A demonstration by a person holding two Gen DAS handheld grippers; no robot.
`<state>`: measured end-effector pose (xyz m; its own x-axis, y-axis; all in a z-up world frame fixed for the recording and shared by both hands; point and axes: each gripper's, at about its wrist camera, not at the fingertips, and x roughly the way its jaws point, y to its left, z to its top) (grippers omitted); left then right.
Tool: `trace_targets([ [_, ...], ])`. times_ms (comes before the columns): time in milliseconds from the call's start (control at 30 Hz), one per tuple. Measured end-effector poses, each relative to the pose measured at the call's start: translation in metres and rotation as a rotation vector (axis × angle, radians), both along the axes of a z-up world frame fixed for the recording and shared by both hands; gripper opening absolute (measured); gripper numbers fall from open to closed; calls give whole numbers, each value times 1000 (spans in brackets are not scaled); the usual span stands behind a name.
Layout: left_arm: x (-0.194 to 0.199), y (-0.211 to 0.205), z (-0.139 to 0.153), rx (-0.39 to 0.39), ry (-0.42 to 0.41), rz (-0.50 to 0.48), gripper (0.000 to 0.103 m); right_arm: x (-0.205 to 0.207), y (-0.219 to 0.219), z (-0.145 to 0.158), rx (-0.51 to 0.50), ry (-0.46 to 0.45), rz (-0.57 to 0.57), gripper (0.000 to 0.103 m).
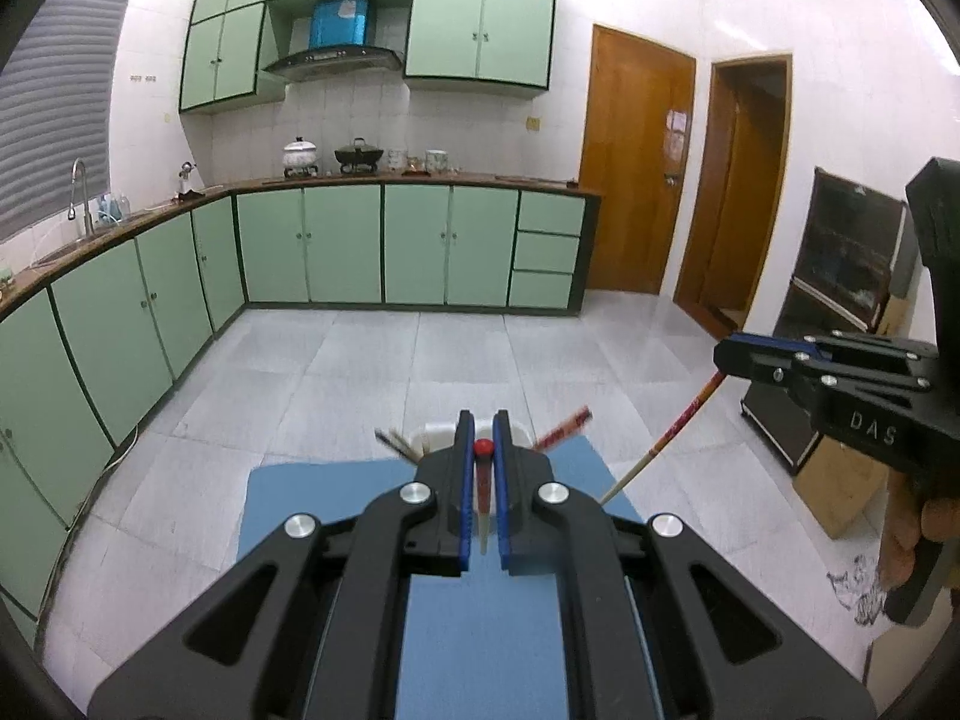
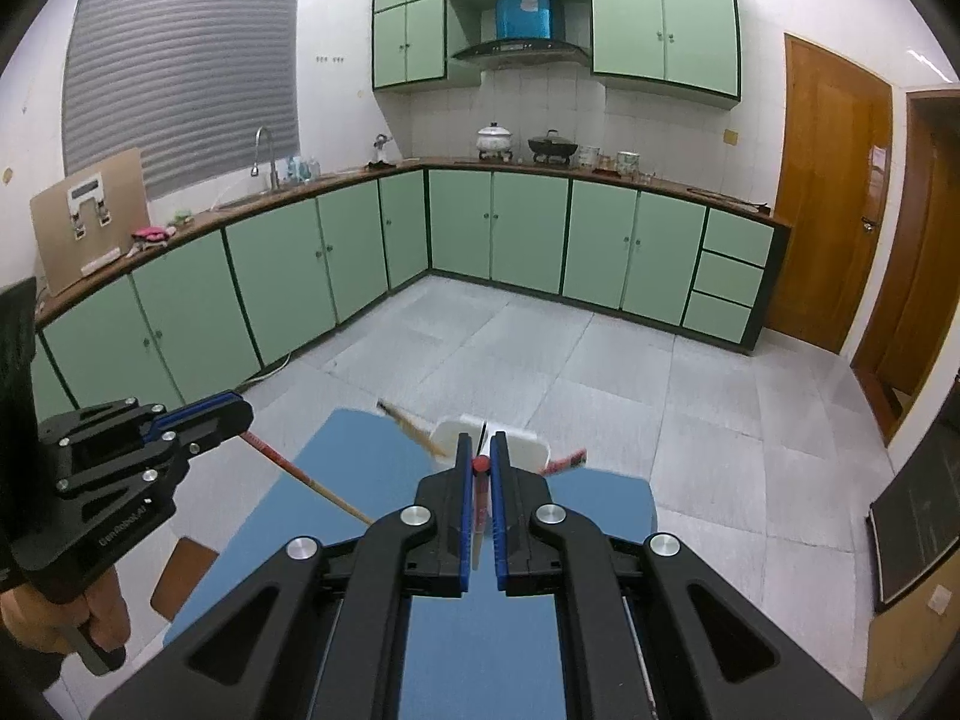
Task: Organize utensils
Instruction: 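Carry both red-patterned chopsticks to the white holder and drop them in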
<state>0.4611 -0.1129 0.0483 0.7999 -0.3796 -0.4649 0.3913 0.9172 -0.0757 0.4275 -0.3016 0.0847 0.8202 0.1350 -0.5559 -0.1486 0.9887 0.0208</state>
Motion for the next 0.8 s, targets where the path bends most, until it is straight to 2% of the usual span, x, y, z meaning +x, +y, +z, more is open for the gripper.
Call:
trace_targets([
  [200, 37, -5, 17, -22, -36, 36, 5, 36, 8, 13, -26, -23, 1, 5],
  [367, 68, -19, 19, -20, -69, 45, 5, 70, 9, 13, -34, -32, -17, 5],
  [667, 135, -56, 4, 30, -90, 37, 5, 146, -3, -26, -17, 21, -53, 5],
  [800, 157, -61, 2, 30, -100, 34, 5, 172, -9, -46, -14, 51, -53, 5],
])
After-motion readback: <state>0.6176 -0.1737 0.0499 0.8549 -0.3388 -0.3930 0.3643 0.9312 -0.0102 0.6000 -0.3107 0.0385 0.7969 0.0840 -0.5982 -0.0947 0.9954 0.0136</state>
